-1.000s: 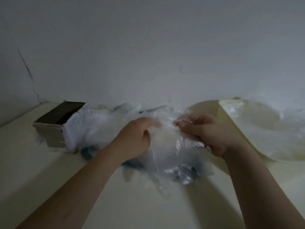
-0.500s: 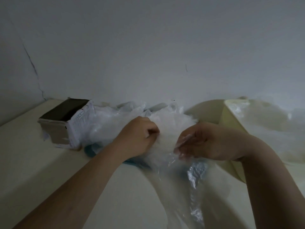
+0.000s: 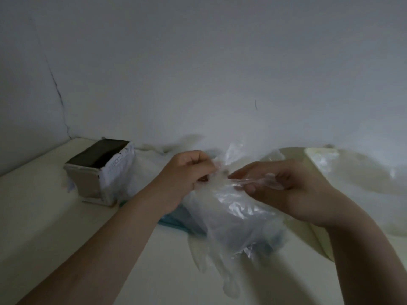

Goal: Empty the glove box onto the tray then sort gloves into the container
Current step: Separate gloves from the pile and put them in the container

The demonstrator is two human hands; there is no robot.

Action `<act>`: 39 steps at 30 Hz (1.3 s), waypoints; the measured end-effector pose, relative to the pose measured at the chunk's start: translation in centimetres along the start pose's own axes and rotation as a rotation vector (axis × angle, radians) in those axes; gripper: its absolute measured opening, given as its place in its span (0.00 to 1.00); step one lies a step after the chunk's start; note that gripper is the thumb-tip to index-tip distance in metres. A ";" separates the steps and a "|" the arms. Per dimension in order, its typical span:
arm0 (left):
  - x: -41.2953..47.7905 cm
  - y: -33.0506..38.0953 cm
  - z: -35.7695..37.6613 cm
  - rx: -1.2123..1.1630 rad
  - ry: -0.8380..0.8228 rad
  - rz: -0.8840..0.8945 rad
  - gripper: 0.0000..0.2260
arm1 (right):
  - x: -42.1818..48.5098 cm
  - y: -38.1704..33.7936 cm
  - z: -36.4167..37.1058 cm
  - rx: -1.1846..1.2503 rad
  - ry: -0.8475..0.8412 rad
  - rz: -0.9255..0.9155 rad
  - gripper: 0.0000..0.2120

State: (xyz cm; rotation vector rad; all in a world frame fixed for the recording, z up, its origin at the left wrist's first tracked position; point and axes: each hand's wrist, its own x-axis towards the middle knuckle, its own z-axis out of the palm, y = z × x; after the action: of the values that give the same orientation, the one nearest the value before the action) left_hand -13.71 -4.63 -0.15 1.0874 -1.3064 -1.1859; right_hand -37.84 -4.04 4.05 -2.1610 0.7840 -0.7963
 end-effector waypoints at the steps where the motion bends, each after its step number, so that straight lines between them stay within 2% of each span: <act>1: 0.1 0.0 0.2 -0.087 -0.037 -0.021 0.08 | 0.2 0.4 0.3 0.032 -0.011 0.009 0.09; 3: 0.1 0.0 0.3 -0.189 -0.109 -0.072 0.12 | 0.4 1.1 0.8 0.060 -0.023 0.023 0.09; 5: 0.1 -0.2 0.3 -0.162 -0.136 -0.058 0.11 | 0.5 1.6 0.9 0.063 -0.021 0.030 0.09; 8: 0.1 -0.5 0.6 -0.091 0.004 0.006 0.05 | 0.5 1.4 0.6 0.073 0.010 0.049 0.08; 12: 0.5 -0.8 0.6 -0.060 0.141 -0.010 0.02 | 1.0 1.2 0.5 -0.123 0.280 0.074 0.05; 14: 0.6 -0.9 0.5 -0.094 0.162 -0.017 0.08 | 1.3 1.5 0.6 -0.181 0.345 0.113 0.03; 16: 0.6 -0.9 0.5 -0.140 0.136 -0.021 0.09 | 1.4 2.1 1.0 -0.085 0.293 0.155 0.03; 19: 0.5 -0.9 0.6 -0.195 0.068 -0.032 0.07 | 1.5 3.1 1.9 0.187 0.223 0.171 0.04; 21: 0.4 -0.8 0.7 -0.229 0.051 -0.047 0.05 | 1.7 3.5 2.3 0.214 0.241 0.144 0.05; 24: 0.5 -0.5 0.7 -0.251 0.106 -0.079 0.04 | 1.9 4.1 2.4 0.179 0.309 0.158 0.06; 26: 0.9 -0.2 0.1 -0.312 0.159 -0.054 0.04 | 1.9 4.9 2.2 0.148 0.390 0.230 0.06; 30: 0.9 1.4 -2.5 -0.280 0.240 0.036 0.05 | 1.8 7.0 1.5 -0.185 0.503 0.392 0.10; 32: -0.2 3.3 -3.2 -0.275 0.221 0.085 0.06 | 2.0 7.4 1.5 -0.264 0.559 0.448 0.11; 34: -1.7 5.1 -3.2 -0.274 0.135 0.121 0.08 | 2.1 7.4 1.7 -0.253 0.612 0.482 0.09; 36: -3.4 6.7 -2.7 -0.256 0.004 0.138 0.12 | 2.4 6.8 2.0 -0.271 0.670 0.416 0.10; 39: -5.3 8.7 -1.5 -0.164 -0.136 0.118 0.13 | 2.1 4.7 2.1 -0.382 0.770 0.261 0.11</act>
State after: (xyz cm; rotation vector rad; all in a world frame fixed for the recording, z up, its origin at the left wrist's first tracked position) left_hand -11.69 1.45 7.88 0.8128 -1.3329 -1.2715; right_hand -36.33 -7.45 -0.12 -1.9744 1.6789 -1.4529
